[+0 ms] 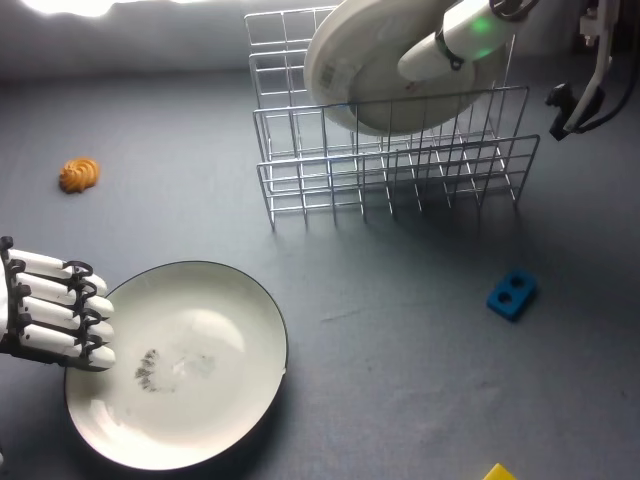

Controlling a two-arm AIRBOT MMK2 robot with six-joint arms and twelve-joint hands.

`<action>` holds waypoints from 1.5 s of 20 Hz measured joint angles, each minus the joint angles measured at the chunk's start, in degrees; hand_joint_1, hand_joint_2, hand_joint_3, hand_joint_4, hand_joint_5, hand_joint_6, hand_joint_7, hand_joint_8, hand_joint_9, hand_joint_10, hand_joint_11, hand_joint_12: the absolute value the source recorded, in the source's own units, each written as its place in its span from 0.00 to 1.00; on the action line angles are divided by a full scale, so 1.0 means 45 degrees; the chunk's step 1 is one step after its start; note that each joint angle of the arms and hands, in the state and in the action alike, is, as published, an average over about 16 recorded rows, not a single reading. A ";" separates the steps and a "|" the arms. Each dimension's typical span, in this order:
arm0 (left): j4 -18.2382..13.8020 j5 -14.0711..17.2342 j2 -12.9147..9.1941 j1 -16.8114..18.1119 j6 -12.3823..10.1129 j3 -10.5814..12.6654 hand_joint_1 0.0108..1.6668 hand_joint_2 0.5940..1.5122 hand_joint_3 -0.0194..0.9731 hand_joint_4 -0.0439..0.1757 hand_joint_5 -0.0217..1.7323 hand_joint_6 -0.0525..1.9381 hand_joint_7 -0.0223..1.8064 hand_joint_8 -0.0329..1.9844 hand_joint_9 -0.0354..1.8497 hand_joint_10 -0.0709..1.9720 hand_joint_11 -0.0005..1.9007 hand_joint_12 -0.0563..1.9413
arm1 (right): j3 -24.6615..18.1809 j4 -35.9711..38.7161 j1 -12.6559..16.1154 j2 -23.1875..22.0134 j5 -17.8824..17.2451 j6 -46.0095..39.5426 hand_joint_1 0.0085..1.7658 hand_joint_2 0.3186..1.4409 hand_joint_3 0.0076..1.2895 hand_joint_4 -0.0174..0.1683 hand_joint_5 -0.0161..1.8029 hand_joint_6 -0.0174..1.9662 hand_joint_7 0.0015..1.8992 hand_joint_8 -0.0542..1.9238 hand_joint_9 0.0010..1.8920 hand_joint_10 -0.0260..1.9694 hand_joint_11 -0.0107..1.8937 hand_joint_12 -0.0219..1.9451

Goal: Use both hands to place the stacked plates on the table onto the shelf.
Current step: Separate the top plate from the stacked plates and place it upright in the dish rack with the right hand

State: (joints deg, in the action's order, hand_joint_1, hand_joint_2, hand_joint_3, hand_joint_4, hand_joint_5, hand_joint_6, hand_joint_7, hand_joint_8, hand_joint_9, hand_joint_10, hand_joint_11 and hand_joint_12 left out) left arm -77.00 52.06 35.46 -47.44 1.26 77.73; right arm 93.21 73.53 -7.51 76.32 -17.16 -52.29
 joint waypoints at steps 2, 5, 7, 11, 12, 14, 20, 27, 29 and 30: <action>0.0004 0.0005 0.0000 0.0000 0.0000 0.0000 0.01 0.60 0.03 0.21 0.12 0.03 0.10 0.02 0.08 0.03 0.01 0.10 | 0.0000 -0.0024 -0.0028 0.0001 -0.0004 0.0041 0.71 0.67 0.01 0.06 0.45 0.57 0.50 0.53 0.60 0.24 0.46 0.65; 0.0010 0.0012 -0.0002 0.0000 0.0000 0.0000 0.01 0.60 0.03 0.21 0.12 0.03 0.10 0.02 0.08 0.03 0.01 0.10 | 0.0000 -0.0060 -0.0075 0.0010 -0.0012 0.0132 0.70 0.68 0.01 0.06 0.45 0.57 0.50 0.53 0.60 0.24 0.47 0.65; 0.0013 0.0016 -0.0003 0.0000 0.0000 0.0000 0.01 0.60 0.03 0.21 0.12 0.03 0.10 0.02 0.08 0.03 0.01 0.10 | 0.0000 -0.0090 -0.0117 0.0019 -0.0020 0.0218 0.70 0.68 0.01 0.06 0.45 0.56 0.50 0.53 0.60 0.24 0.47 0.65; 0.0013 0.0014 -0.0005 0.0000 0.0000 0.0000 0.01 0.60 0.03 0.21 0.11 0.03 0.09 0.02 0.08 0.03 0.01 0.09 | 0.0000 -0.0157 -0.0206 0.0039 -0.0034 0.0439 0.70 0.68 0.01 0.06 0.45 0.56 0.50 0.53 0.60 0.24 0.47 0.65; 0.0013 0.0013 -0.0006 0.0000 0.0000 0.0000 0.01 0.60 0.03 0.21 0.11 0.03 0.09 0.02 0.08 0.03 0.01 0.09 | 0.0000 -0.0175 -0.0230 0.0045 -0.0037 0.0505 0.70 0.68 0.01 0.06 0.45 0.56 0.50 0.53 0.60 0.24 0.47 0.65; 0.0012 0.0012 -0.0007 0.0000 0.0000 0.0000 0.01 0.60 0.03 0.21 0.11 0.03 0.09 0.02 0.07 0.03 0.01 0.09 | 0.0000 -0.0210 -0.0280 0.0058 -0.0043 0.0657 0.70 0.68 0.01 0.06 0.45 0.56 0.50 0.53 0.61 0.24 0.47 0.65; 0.0012 0.0009 -0.0010 0.0000 0.0000 0.0000 0.01 0.60 0.03 0.21 0.11 0.03 0.09 0.02 0.07 0.03 0.01 0.08 | 0.0001 -0.0300 -0.0399 0.0095 -0.0049 0.1119 0.70 0.68 0.01 0.05 0.45 0.56 0.51 0.45 0.60 0.23 0.47 0.65; 0.0012 0.0010 -0.0010 -0.0005 0.0000 0.0000 0.01 0.60 0.03 0.21 0.12 0.03 0.09 0.02 0.08 0.03 0.01 0.09 | 0.0003 -0.0334 -0.0457 0.0118 -0.0034 0.1498 0.70 0.68 0.01 0.05 0.45 0.56 0.51 0.46 0.59 0.24 0.47 0.67; 0.0013 0.0014 -0.0010 -0.0011 0.0000 0.0000 0.01 0.60 0.03 0.21 0.12 0.03 0.10 0.02 0.08 0.03 0.01 0.10 | 0.0004 -0.0336 -0.0466 0.0123 -0.0030 0.1563 0.70 0.68 0.01 0.05 0.45 0.57 0.51 0.47 0.59 0.24 0.47 0.67; 0.0013 0.0017 -0.0013 -0.0014 0.0000 0.0000 0.01 0.60 0.03 0.21 0.12 0.03 0.10 0.02 0.08 0.03 0.01 0.10 | 0.0004 -0.0336 -0.0466 0.0125 -0.0029 0.1584 0.70 0.68 0.01 0.05 0.45 0.57 0.51 0.47 0.59 0.25 0.47 0.67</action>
State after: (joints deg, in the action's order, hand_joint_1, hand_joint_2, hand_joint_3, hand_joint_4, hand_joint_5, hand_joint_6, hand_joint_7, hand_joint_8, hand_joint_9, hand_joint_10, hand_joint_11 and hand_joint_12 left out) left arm -76.94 52.13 35.41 -47.50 1.26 77.73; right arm 93.23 72.02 -9.60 76.88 -17.29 -45.16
